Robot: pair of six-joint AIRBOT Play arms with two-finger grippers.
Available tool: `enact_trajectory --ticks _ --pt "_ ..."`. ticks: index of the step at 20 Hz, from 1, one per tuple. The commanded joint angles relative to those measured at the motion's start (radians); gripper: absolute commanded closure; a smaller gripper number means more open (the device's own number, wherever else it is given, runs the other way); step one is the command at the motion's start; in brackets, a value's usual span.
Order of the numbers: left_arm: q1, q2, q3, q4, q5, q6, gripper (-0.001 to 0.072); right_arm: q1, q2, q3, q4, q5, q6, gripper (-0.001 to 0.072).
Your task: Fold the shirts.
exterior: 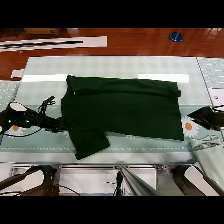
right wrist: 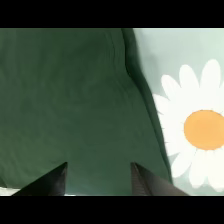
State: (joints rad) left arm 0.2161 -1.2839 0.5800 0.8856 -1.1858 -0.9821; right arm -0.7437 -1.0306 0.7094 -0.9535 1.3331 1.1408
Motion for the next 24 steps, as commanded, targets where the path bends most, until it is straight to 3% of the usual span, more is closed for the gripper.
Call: enact_trajectory --ticks 1,3,8,12,18,24 --pt "-0.029 -0.037 -0.001 -0.004 0.061 0.011 0.0603 -0.002 0.001 0.002 -0.006 0.011 0.004 0.0225" --pt "-0.018 -0.036 -0.001 -0.004 0.055 0.011 0.0681 -0.002 0.001 0.027 -0.058 0.019 0.030 0.0225" --pt "0.040 -0.036 -0.001 -0.004 0.020 0.011 0.0682 -0.002 -0.065 0.055 -0.336 0.060 0.114 0.0171" --pt "0.060 -0.036 -0.001 -0.004 0.005 0.011 0.0681 -0.001 -0.198 0.055 -0.273 0.113 0.076 0.0170" --pt "0.060 -0.036 -0.001 -0.005 0.008 0.010 0.0681 0.012 -0.207 0.012 -0.282 0.030 0.041 0.0178" --pt "0.060 -0.036 -0.001 -0.010 0.007 0.010 0.0681 0.147 -0.207 -0.108 -0.230 -0.093 0.039 0.0180"
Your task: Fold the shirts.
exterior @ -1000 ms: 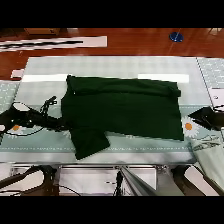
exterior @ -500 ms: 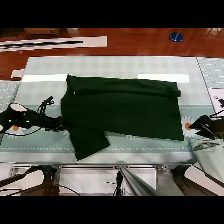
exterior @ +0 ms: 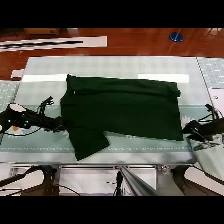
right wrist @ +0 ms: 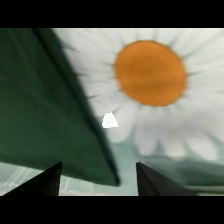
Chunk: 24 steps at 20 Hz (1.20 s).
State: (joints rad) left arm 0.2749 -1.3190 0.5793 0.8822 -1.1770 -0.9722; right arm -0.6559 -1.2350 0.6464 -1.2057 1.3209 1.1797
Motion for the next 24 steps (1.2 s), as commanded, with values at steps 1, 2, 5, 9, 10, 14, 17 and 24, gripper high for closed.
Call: enact_trajectory --ticks 1,2,5,9,10,14,17,24 --pt "0.001 -0.001 0.000 -0.013 -0.002 0.000 0.0681 0.085 -0.002 -0.052 0.026 -0.099 0.015 0.0197" --pt "0.001 -0.001 0.000 -0.020 -0.002 0.000 0.0681 0.111 -0.002 -0.053 0.030 -0.112 0.026 0.0222" --pt "0.001 -0.001 0.008 -0.023 -0.004 0.000 0.0681 0.169 -0.002 -0.047 0.029 -0.098 0.038 0.0552" --pt "0.001 0.022 0.095 -0.042 -0.062 -0.001 0.0683 0.144 0.056 0.047 0.033 -0.014 0.028 0.0684" --pt "0.001 0.037 0.131 -0.064 -0.082 0.000 0.0683 0.135 0.093 0.088 0.046 -0.011 0.028 0.0684" --pt "-0.011 0.097 0.296 -0.225 -0.127 -0.002 0.0683 0.134 0.198 0.240 0.121 -0.017 0.030 0.0685" --pt "-0.069 0.093 0.394 -0.251 -0.110 -0.010 0.0683 0.137 0.198 0.286 0.245 -0.056 0.028 0.0685" --pt "-0.099 -0.028 0.564 -0.251 0.041 -0.035 0.0682 0.191 0.112 0.308 0.305 -0.290 -0.011 0.0685"
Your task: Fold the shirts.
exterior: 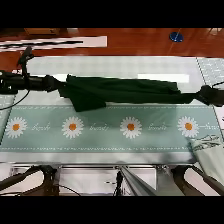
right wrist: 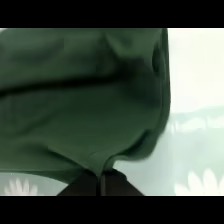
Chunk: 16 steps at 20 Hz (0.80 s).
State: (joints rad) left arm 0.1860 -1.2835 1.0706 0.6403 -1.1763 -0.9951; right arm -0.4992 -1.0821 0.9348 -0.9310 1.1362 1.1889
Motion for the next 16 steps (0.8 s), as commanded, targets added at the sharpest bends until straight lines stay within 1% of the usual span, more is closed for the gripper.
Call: enact_trajectory --ticks 1,4,7,9,12,16 --pt "-0.010 -0.105 0.104 -0.010 0.043 -0.012 0.0682 0.058 -0.071 0.039 0.030 -0.142 -0.020 0.0686" --pt "-0.010 -0.245 0.225 -0.010 0.042 -0.020 0.0682 0.114 -0.178 0.117 0.029 -0.226 -0.006 0.0685" --pt "-0.020 -0.383 0.352 -0.010 0.021 -0.063 0.0682 0.149 -0.303 0.203 0.029 -0.257 0.007 0.0685" --pt "-0.027 -0.463 0.427 -0.010 -0.006 -0.077 0.0681 0.164 -0.373 0.245 0.030 -0.289 0.012 0.0685" --pt "-0.034 -0.560 0.509 -0.009 -0.014 -0.092 0.0681 0.179 -0.445 0.259 0.031 -0.364 0.020 0.0685" --pt "-0.034 -0.647 0.565 -0.009 -0.013 -0.092 0.0681 0.179 -0.520 0.259 0.035 -0.391 0.024 0.0685"
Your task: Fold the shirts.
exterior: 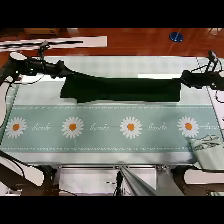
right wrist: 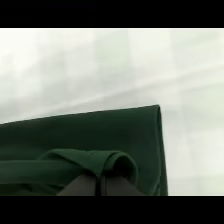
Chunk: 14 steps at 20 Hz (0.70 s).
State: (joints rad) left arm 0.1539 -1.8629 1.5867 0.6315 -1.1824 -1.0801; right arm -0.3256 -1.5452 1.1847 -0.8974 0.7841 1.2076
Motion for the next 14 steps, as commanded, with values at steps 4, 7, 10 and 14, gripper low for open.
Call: enact_trajectory --ticks 4,7,10,14 --pt "0.000 -0.107 0.054 0.000 0.000 -0.006 0.0681 0.005 -0.100 0.009 0.002 -0.075 0.005 0.0685" --pt "-0.001 -0.116 0.054 -0.001 0.036 -0.006 0.0669 0.005 -0.111 0.009 0.001 -0.105 0.002 0.0682" --pt "0.002 -0.117 0.054 -0.011 0.045 -0.006 0.0268 0.005 -0.102 0.009 0.003 -0.108 -0.006 0.0358" --pt "0.072 -0.076 0.054 -0.011 0.004 -0.007 0.0150 -0.057 0.004 0.013 -0.066 -0.074 0.003 0.0176"
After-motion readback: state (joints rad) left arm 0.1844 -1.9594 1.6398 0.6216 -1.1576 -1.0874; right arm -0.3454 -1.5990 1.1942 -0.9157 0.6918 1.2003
